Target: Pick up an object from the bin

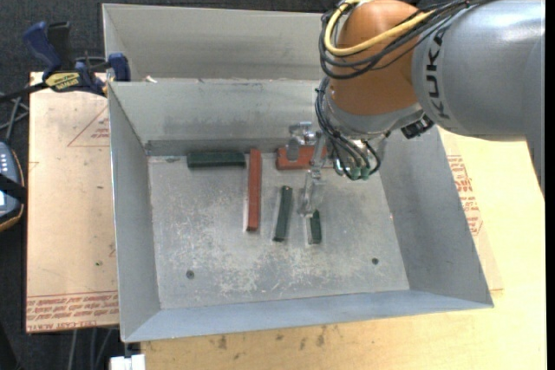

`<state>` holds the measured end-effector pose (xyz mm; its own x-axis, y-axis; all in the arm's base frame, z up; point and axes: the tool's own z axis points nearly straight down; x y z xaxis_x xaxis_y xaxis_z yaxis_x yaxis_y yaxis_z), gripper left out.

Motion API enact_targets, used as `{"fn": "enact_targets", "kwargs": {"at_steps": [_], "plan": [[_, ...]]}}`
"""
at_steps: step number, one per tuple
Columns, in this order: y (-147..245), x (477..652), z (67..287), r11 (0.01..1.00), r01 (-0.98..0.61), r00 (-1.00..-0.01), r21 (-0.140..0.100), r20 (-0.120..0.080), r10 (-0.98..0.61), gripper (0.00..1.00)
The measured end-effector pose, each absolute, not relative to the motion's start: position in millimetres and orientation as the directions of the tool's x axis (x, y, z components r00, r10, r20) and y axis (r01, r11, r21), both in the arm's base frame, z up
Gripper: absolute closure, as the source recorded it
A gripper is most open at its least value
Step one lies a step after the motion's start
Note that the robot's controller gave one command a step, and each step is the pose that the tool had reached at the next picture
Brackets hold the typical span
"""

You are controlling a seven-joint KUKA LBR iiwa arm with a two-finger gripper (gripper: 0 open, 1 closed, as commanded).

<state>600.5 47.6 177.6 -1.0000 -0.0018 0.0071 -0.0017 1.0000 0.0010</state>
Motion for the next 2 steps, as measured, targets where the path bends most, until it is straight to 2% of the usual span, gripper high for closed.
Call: {"fn": "enact_targets", "kwargs": {"at_steps": [1, 2], "plan": [[47.5, 602.2, 182.0, 1.000, -0.001, -1.000, 0.001, -0.001, -0.001, 0.00], [47.5, 591.9, 142.6, 0.999, 0.040, -0.999, 0.002, -0.009, 0.040, 0.00]]}}
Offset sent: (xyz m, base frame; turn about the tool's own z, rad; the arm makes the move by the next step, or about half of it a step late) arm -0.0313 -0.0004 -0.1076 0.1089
